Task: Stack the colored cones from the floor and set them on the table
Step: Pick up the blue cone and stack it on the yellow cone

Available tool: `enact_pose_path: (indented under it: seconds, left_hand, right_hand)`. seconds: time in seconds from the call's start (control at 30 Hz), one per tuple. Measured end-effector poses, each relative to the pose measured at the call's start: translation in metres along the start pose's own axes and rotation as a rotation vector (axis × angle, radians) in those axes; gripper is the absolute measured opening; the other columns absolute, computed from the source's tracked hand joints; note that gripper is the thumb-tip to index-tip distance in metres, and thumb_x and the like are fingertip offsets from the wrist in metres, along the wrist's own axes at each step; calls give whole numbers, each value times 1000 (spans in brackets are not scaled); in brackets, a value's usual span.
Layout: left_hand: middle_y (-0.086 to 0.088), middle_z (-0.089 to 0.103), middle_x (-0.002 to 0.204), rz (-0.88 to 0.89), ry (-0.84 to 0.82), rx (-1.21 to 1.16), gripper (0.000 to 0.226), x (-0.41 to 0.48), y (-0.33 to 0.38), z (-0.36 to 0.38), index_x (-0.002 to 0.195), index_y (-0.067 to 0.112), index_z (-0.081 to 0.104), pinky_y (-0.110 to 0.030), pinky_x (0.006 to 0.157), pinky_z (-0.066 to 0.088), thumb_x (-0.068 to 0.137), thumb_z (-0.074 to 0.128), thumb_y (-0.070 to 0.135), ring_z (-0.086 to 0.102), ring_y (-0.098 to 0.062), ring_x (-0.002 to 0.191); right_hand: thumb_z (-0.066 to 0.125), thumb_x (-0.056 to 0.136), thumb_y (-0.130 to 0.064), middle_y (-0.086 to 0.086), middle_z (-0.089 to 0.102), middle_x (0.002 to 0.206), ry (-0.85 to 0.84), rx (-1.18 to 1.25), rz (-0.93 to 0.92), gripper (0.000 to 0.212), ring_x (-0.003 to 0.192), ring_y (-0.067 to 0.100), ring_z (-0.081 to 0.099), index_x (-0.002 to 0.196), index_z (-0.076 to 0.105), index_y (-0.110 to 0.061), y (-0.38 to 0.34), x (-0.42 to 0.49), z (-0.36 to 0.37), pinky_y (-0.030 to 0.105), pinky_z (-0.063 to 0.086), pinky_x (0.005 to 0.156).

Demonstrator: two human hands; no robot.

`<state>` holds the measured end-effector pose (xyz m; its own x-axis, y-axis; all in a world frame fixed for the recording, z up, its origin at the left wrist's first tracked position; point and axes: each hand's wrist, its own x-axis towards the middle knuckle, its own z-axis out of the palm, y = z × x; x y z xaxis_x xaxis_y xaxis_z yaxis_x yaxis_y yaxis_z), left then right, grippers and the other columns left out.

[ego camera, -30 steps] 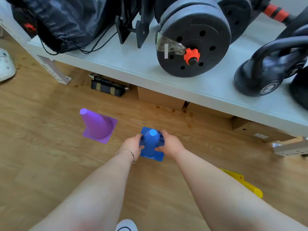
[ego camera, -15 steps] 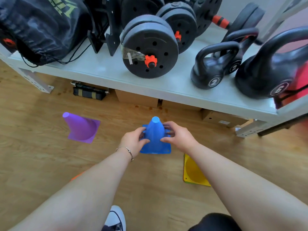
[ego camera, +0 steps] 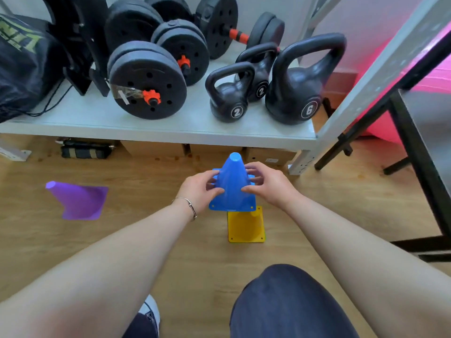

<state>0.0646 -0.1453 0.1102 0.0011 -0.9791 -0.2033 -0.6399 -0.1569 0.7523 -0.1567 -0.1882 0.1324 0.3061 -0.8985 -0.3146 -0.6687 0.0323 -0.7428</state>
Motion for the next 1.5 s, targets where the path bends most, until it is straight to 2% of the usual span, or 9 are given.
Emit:
enact_pose_path:
  seconds: [0.27, 0.4, 0.57, 0.67, 0.8, 1.13, 1.33, 1.43, 1.5]
  left_hand:
    - [8, 66, 115, -10, -111, 83, 52, 1, 16, 41, 128, 31, 56, -24, 80, 50, 79, 75, 31, 65, -8, 87]
    - [6, 66, 116, -65, -142, 81, 52, -4, 1, 70, 127, 31, 56, -31, 88, 54, 79, 75, 29, 67, -11, 91]
    - [5, 67, 114, -108, -177, 65, 55, -1, -27, 105, 126, 35, 54, -30, 89, 54, 77, 76, 27, 68, -11, 89]
    - [4, 67, 114, -138, -201, 39, 56, 2, -42, 123, 128, 37, 54, -26, 86, 52, 78, 75, 25, 68, -10, 86]
    - [6, 64, 117, -218, -192, -55, 53, -9, -60, 141, 131, 34, 54, -12, 73, 42, 81, 71, 24, 64, -7, 86]
    - [2, 64, 126, -258, -209, -63, 56, -7, -60, 156, 134, 27, 53, -24, 91, 48, 82, 71, 19, 67, -13, 99]
    - [0, 61, 131, -232, -263, 73, 57, -1, -61, 155, 139, 27, 46, -33, 100, 48, 86, 67, 25, 64, -17, 109]
    - [-4, 54, 139, -205, -329, 295, 59, 4, -60, 150, 144, 26, 37, -37, 102, 45, 90, 61, 30, 55, -23, 123]
    - [-4, 52, 139, -197, -318, 417, 58, 3, -58, 141, 144, 24, 33, -37, 96, 46, 92, 56, 32, 53, -26, 123]
  right_hand:
    - [82, 75, -32, -15, 64, 127, -32, -10, 51, 52, 98, 6, 67, 118, 55, -44, 42, -21, -15, 24, 54, 79]
    - [81, 77, -31, -14, 62, 130, -69, 0, 92, 52, 102, 9, 66, 119, 53, -43, 74, -23, 4, 29, 54, 86]
    - [79, 80, -25, -12, 60, 131, -102, 8, 107, 53, 107, 10, 62, 123, 52, -38, 111, -19, 29, 32, 54, 92]
    - [78, 79, -21, -8, 61, 130, -102, 6, 106, 53, 109, 11, 62, 124, 53, -33, 134, -15, 44, 32, 53, 96]
    - [79, 77, -19, -8, 60, 130, -135, -6, 114, 57, 106, 13, 64, 125, 52, -32, 154, -13, 61, 32, 53, 95]
    - [80, 76, -15, -2, 62, 131, -75, -19, 140, 57, 105, 13, 65, 126, 55, -24, 165, -17, 75, 28, 53, 92]
    - [81, 77, -18, -1, 62, 131, -94, -46, 163, 59, 99, 11, 64, 128, 53, -25, 167, -14, 76, 19, 47, 85]
    - [75, 81, -19, 3, 61, 133, -153, -222, 152, 57, 113, 22, 61, 132, 50, -24, 160, -11, 67, 35, 50, 95]
    - [67, 85, -20, 4, 60, 132, -137, -370, 123, 54, 116, 26, 58, 135, 49, -25, 149, -9, 59, 38, 49, 93]
